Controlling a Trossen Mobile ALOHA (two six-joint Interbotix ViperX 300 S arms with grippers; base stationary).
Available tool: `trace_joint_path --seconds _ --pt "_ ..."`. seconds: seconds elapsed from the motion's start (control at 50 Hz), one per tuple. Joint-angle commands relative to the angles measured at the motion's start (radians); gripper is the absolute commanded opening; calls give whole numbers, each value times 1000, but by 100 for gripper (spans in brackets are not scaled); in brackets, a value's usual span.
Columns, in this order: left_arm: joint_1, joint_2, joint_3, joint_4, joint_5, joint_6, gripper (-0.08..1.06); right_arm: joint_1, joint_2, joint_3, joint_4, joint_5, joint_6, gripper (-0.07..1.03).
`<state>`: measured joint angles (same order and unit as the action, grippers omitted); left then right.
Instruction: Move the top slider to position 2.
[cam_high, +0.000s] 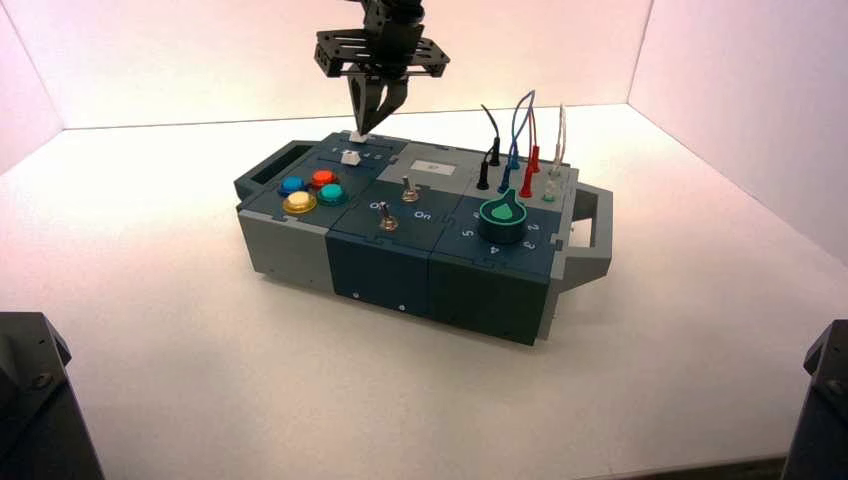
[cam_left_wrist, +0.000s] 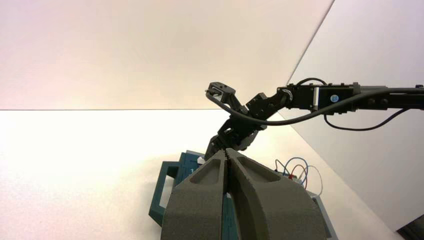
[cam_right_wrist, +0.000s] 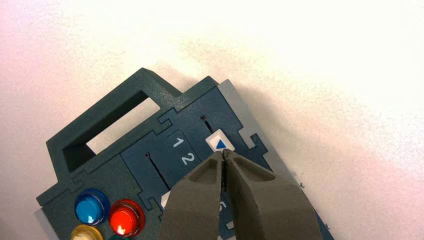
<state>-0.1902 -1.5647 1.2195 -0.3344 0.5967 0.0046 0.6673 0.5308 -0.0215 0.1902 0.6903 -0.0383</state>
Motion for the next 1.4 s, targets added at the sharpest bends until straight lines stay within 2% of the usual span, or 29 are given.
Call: trace_joint_path --seconds 0.02,0.92,1.4 --pt "-5 20 -15 0 -11 0 -3 -11 -8 -21 -5 -2 -2 -2" --pt "-5 18 -15 -2 -11 0 -3 -11 2 -29 -5 6 0 -2" --pt "-5 20 -15 0 -11 0 -3 -11 -25 -2 -5 12 3 -2"
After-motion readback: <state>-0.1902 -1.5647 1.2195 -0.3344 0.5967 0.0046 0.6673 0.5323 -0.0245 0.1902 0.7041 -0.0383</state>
